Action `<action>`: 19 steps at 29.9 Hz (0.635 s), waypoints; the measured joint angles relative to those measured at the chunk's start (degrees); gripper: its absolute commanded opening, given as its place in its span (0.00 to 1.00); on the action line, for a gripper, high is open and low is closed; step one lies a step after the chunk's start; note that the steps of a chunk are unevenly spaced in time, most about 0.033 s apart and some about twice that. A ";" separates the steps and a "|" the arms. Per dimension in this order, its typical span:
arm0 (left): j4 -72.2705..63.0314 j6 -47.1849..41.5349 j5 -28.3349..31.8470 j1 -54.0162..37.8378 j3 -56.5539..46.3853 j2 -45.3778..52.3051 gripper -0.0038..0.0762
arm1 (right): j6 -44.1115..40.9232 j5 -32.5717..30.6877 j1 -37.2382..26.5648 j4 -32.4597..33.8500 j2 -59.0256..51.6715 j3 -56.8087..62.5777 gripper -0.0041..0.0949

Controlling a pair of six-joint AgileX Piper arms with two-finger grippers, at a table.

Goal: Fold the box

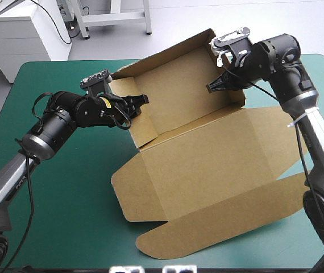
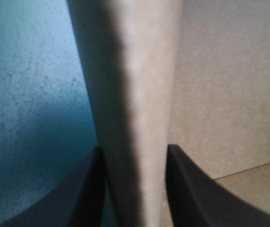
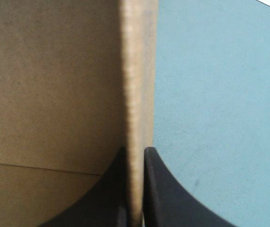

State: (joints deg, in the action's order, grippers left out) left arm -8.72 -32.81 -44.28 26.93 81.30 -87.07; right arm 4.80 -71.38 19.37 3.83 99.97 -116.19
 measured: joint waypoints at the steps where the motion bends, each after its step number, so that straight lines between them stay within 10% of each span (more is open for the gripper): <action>1: 0.38 -0.49 0.00 0.00 0.00 -0.21 0.04 | -0.16 0.00 0.02 0.47 0.00 0.00 0.03; 19: 8.72 -0.20 -6.79 0.00 4.55 -3.80 0.04 | -7.19 -0.10 0.82 0.32 2.01 -0.12 0.03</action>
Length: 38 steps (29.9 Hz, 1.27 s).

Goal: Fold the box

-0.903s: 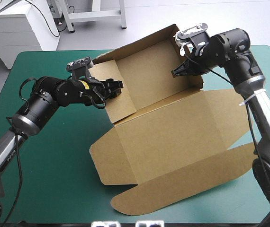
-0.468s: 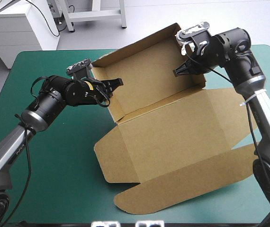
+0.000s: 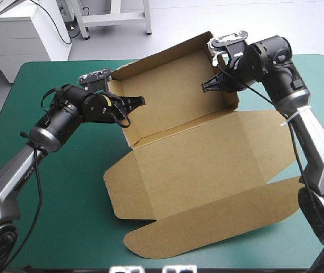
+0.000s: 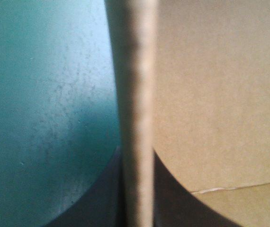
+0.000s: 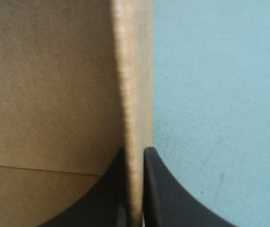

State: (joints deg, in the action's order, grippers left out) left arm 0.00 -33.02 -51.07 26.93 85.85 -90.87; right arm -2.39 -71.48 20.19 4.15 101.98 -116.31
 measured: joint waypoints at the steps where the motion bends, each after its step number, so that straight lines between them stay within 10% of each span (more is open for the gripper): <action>1: 0.69 1.35 -2.41 0.00 2.30 -1.30 0.04 | -0.96 0.00 0.00 0.00 0.71 0.00 0.03; 11: 4.00 8.91 -18.98 -0.05 24.52 -16.95 0.04 | -4.38 0.00 -2.81 -3.39 7.89 0.12 0.03; 38: 2.53 10.91 -18.03 -0.45 29.95 -30.91 0.04 | -4.15 2.27 -5.97 -5.66 16.40 5.42 0.03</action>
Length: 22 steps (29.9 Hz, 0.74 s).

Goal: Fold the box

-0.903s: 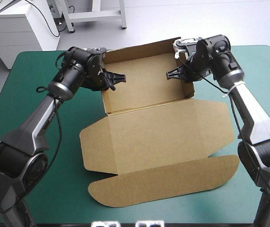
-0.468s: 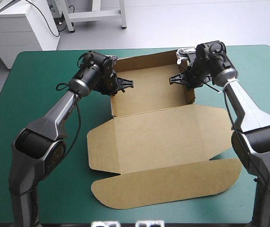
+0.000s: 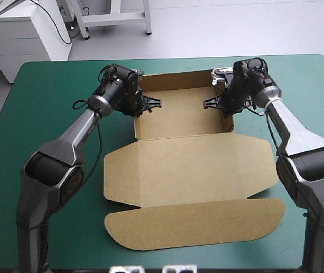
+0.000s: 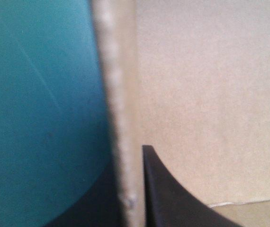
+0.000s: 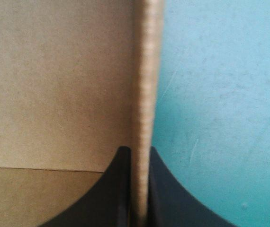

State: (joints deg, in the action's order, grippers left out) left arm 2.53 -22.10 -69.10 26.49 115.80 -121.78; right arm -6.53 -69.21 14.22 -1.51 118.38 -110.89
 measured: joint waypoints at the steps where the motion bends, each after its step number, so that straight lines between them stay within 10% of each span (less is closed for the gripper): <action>1: 0.00 0.00 0.10 0.00 0.00 0.00 0.04 | 0.00 0.12 0.00 0.00 0.00 0.07 0.03; 9: -0.60 1.00 0.21 -0.17 0.02 -0.11 0.09 | 0.44 0.44 -0.17 -0.44 -0.04 0.19 0.24; 17: -2.53 9.48 -0.48 -0.17 0.90 -1.39 0.52 | 0.44 -1.08 -0.17 -1.69 0.98 1.13 0.72; 22: -4.00 10.12 -1.21 0.20 1.99 -2.06 0.64 | 0.44 -1.22 -0.06 -2.09 0.98 1.13 0.78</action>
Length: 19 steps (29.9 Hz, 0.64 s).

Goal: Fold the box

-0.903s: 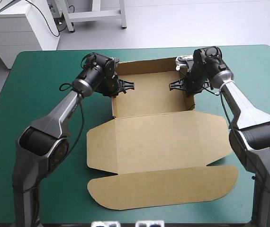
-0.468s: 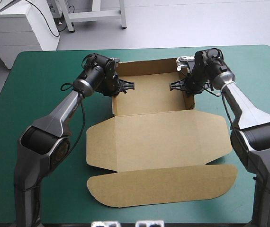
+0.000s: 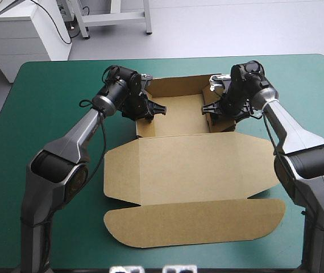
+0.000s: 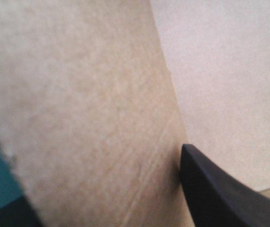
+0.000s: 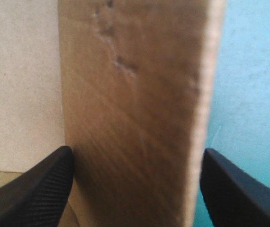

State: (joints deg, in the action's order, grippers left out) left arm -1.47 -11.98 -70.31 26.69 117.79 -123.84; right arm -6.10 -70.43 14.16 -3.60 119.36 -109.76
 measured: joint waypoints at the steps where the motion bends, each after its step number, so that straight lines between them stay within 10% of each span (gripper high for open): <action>1: 0.00 0.00 -0.12 -0.01 0.20 0.00 0.64 | 0.00 0.00 0.00 0.00 0.00 -0.08 0.78; 14: 3.88 0.00 -0.59 0.18 11.58 0.32 0.64 | -0.50 0.21 0.00 1.01 0.10 -11.99 0.78; 19: 5.38 0.00 -0.59 0.18 14.54 3.88 0.40 | -0.92 -0.66 0.00 2.06 -0.17 -15.40 0.78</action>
State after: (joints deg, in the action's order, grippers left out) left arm 3.90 -11.98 -70.90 26.87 132.33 -119.95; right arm -7.02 -71.09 14.16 -1.54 119.19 -125.16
